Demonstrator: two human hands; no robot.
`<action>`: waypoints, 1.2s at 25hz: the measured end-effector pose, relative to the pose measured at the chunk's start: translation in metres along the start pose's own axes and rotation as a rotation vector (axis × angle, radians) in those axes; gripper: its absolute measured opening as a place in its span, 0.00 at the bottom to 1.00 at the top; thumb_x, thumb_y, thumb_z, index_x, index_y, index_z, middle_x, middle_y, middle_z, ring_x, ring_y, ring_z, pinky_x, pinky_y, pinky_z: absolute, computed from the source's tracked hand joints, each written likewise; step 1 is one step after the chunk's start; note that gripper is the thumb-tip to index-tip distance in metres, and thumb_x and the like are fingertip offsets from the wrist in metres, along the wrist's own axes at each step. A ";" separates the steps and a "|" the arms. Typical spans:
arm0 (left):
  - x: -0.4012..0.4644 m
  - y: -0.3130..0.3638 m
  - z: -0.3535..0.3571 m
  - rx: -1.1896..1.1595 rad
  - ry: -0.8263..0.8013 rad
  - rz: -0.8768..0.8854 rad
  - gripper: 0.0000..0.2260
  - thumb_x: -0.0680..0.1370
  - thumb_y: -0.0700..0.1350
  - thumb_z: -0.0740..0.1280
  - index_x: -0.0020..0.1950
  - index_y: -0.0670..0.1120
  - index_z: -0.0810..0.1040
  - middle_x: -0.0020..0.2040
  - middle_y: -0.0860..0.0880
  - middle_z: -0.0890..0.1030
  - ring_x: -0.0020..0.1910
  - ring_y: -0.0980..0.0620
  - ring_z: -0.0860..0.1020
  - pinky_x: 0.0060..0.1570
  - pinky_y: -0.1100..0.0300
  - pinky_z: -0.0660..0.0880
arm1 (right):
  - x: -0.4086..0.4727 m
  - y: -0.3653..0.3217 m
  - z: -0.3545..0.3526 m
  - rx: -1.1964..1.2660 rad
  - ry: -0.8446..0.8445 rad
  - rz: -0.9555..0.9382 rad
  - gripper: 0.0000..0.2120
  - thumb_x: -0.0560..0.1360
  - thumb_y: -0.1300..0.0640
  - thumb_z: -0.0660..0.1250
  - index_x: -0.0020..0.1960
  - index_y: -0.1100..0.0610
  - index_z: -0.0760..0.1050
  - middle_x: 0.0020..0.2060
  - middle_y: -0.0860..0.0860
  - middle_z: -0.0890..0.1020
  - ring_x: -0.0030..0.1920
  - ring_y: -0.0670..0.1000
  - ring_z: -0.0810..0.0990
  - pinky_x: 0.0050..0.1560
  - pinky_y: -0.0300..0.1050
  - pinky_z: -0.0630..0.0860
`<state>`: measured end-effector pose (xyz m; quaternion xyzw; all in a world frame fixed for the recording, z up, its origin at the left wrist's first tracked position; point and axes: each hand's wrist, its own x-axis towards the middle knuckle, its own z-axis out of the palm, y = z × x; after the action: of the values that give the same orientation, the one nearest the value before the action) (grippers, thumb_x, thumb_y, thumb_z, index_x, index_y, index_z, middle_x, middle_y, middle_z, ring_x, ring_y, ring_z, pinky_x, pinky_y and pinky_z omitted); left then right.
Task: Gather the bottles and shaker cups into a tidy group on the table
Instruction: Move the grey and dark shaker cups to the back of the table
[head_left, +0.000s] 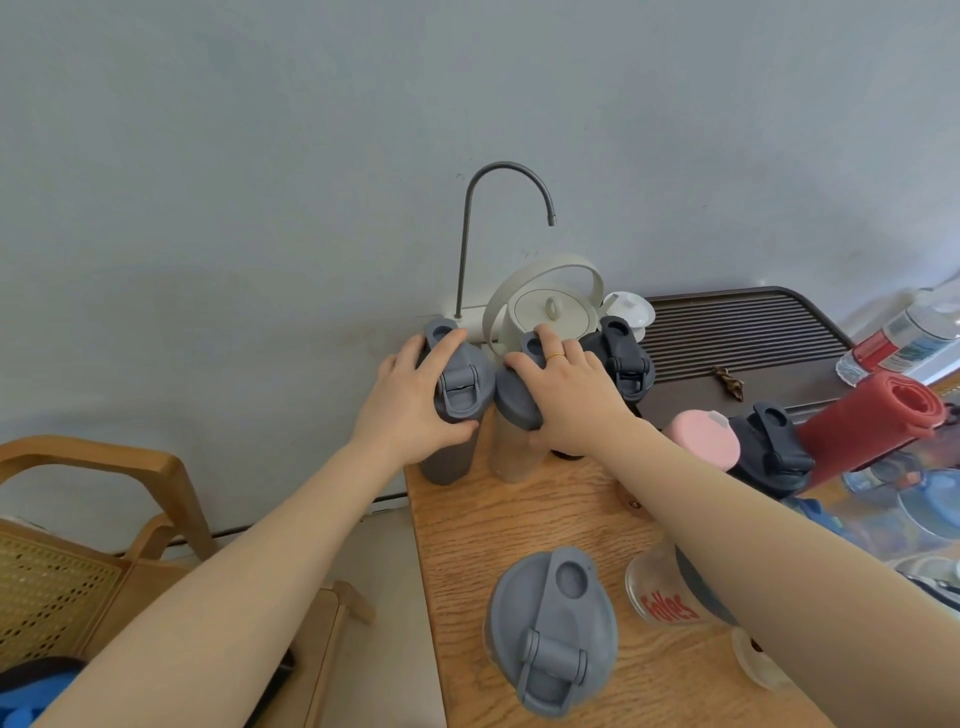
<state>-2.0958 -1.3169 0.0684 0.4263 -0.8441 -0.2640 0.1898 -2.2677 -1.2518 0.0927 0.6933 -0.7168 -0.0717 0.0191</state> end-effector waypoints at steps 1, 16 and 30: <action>-0.007 -0.002 -0.002 -0.012 -0.002 0.007 0.41 0.65 0.49 0.74 0.72 0.58 0.55 0.68 0.46 0.63 0.65 0.42 0.62 0.61 0.50 0.66 | -0.003 -0.002 0.002 -0.030 0.006 -0.019 0.38 0.68 0.52 0.70 0.72 0.52 0.53 0.74 0.64 0.49 0.69 0.64 0.59 0.64 0.54 0.64; -0.066 0.009 0.006 -0.114 -0.226 0.196 0.42 0.69 0.42 0.72 0.72 0.58 0.48 0.73 0.51 0.49 0.66 0.47 0.65 0.58 0.59 0.69 | -0.051 0.030 -0.008 0.249 0.098 0.108 0.37 0.72 0.53 0.67 0.74 0.51 0.51 0.76 0.57 0.53 0.74 0.60 0.53 0.71 0.58 0.56; -0.080 0.000 0.002 -0.140 -0.071 0.101 0.40 0.66 0.42 0.73 0.71 0.54 0.55 0.71 0.49 0.55 0.66 0.49 0.65 0.57 0.61 0.66 | 0.003 -0.006 -0.021 0.245 -0.118 0.024 0.36 0.67 0.48 0.70 0.71 0.51 0.59 0.64 0.62 0.64 0.62 0.65 0.66 0.59 0.53 0.69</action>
<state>-2.0518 -1.2509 0.0595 0.3594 -0.8501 -0.3274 0.2023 -2.2593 -1.2569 0.1121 0.6763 -0.7284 -0.0240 -0.1069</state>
